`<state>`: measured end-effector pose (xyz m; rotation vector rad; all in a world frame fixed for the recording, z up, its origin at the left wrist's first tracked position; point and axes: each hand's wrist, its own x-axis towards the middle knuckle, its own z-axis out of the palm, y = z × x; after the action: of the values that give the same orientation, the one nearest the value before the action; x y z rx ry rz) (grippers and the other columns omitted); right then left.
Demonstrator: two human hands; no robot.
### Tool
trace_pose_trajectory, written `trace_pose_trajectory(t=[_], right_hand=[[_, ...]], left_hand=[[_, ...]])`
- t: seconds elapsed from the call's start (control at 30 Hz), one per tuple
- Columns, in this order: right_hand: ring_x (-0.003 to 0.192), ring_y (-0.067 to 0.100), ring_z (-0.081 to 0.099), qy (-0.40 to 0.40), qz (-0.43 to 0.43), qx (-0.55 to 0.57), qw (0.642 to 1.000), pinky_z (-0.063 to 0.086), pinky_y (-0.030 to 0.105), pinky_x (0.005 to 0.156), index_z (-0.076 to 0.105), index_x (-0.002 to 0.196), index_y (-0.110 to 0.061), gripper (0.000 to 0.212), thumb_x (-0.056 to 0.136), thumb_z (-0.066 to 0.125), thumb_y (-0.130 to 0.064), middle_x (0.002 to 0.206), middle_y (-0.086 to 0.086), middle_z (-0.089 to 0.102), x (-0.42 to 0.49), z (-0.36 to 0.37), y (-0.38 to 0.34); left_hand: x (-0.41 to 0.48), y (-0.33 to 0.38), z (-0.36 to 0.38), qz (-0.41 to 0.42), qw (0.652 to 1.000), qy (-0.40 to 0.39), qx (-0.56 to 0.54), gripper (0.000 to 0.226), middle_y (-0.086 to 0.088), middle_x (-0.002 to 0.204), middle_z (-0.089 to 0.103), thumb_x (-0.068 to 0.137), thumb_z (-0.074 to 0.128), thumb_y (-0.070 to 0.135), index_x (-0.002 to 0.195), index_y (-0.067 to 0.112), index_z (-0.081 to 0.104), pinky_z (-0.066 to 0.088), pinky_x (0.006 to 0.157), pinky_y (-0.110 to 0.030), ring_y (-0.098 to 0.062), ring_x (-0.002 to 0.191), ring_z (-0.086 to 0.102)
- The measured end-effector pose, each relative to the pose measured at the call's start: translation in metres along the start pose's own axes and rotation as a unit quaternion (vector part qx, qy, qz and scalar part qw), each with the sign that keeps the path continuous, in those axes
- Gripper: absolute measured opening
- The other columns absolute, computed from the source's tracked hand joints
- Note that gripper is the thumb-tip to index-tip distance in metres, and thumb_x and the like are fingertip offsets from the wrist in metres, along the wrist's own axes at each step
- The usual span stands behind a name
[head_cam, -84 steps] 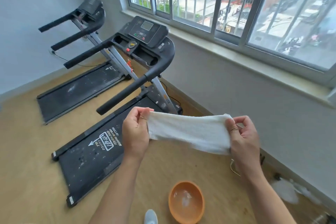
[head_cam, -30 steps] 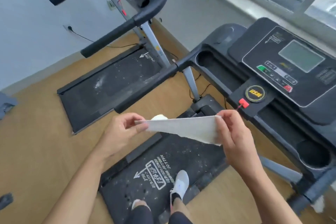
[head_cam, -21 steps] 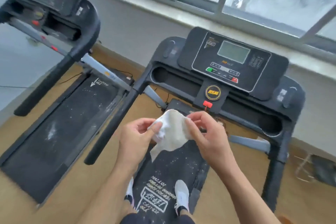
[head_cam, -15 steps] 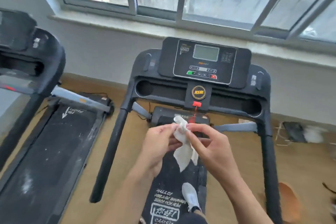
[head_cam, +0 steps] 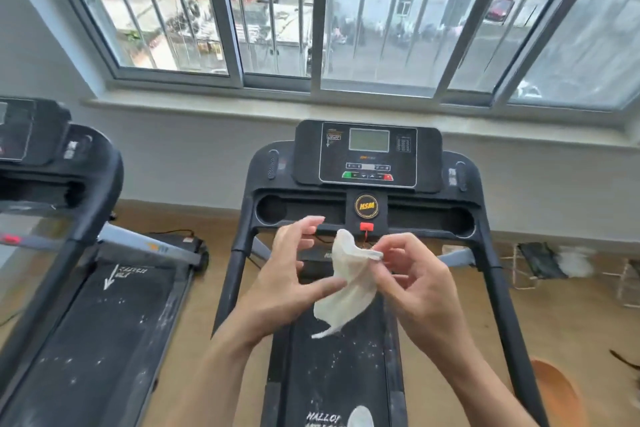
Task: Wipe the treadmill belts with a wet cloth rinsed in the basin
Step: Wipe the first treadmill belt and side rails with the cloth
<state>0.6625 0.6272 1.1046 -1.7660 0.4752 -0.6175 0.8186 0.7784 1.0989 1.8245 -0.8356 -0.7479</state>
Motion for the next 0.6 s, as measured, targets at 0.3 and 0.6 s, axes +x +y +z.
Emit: trace_pose_trajectory(t=[0.3,0.6], right_hand=[[0.089,0.050,0.066,-0.051,0.045,0.088,0.994,0.054,0.072,0.077,0.056,0.109,-0.014,0.007,0.108,0.055,-0.007,0.094,0.021,0.072,-0.018,-0.053,0.001],[0.090,0.032,0.076,-0.029,0.053,0.022,0.998,0.062,0.058,0.077,0.051,0.117,-0.020,0.007,0.112,0.048,-0.017,0.098,0.009,0.077,-0.012,-0.095,0.025]], left_hand=[[0.000,-0.002,0.050,-0.007,0.954,-0.084,-0.286,0.034,-0.011,0.103,0.066,0.096,0.073,0.025,0.105,0.006,0.047,0.055,0.073,-0.028,-0.023,0.092,0.065],[0.012,0.029,0.084,0.031,0.953,0.148,-0.264,0.028,-0.012,0.104,0.079,0.090,0.077,0.010,0.117,0.015,0.077,0.059,0.074,-0.025,-0.026,0.095,0.076]])
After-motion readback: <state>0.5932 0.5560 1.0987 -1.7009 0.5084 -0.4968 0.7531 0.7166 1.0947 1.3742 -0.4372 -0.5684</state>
